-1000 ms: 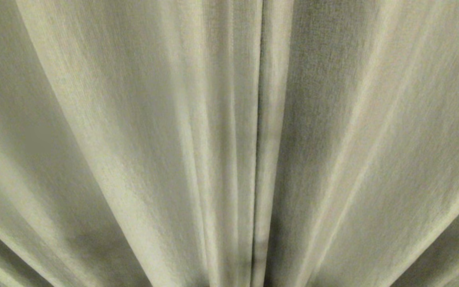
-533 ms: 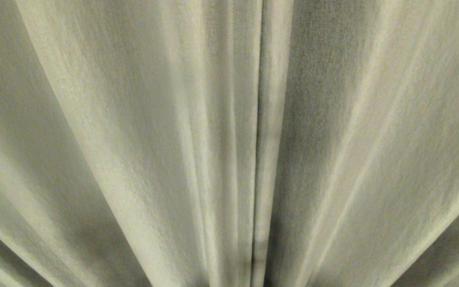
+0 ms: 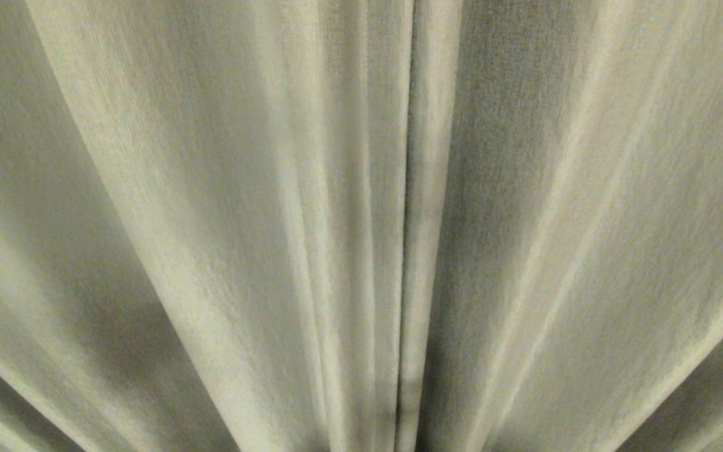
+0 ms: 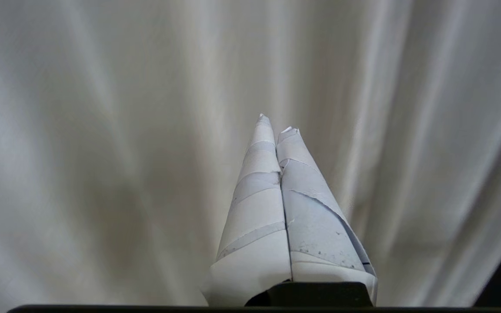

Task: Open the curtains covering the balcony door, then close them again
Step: Pull the outer curtains open on both sides

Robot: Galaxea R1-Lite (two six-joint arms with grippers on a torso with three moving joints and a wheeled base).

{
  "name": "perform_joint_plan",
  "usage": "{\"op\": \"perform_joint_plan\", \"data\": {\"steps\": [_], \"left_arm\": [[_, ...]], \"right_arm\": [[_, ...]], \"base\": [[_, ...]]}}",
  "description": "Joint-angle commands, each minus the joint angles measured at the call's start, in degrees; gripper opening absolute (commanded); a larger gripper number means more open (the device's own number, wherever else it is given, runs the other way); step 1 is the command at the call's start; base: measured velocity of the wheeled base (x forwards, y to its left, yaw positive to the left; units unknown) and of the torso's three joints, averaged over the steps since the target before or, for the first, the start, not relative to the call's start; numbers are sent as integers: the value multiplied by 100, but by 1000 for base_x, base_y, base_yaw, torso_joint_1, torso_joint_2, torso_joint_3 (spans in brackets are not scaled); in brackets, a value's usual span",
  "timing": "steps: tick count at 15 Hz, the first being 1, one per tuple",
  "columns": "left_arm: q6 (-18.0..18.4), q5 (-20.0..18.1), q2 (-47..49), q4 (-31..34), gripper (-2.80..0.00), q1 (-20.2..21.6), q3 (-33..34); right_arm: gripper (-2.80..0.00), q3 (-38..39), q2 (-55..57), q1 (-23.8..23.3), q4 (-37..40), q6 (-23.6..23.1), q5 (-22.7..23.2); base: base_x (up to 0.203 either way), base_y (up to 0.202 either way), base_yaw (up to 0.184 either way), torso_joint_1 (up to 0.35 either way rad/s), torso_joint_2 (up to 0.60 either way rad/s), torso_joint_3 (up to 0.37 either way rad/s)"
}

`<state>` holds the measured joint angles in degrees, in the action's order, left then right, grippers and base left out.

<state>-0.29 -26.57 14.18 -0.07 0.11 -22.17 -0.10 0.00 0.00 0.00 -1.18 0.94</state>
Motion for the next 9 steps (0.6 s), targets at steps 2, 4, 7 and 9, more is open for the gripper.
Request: {"op": "perform_joint_plan", "data": {"steps": [2,4,7,9], "left_arm": [[-45,-565,1482,-224,-280,-8,-721],[-48,-783,1966,-337,0,-21,-1074],[-57,-847,2531,-527,0,-183,-1431],[-65,-847,2860,-548,0,-359,-1645]], "right_arm": [[-280,1,9,0,0,-5,3],[-280,1,9,0,0,-5,3],[-280,1,9,6,0,-5,-3],[-280,1,9,7,0,-5,3]], "base": [[0,0,0,0,0,0],[0,0,0,0,0,0],[0,0,0,0,0,0],[0,0,0,0,0,0]]}}
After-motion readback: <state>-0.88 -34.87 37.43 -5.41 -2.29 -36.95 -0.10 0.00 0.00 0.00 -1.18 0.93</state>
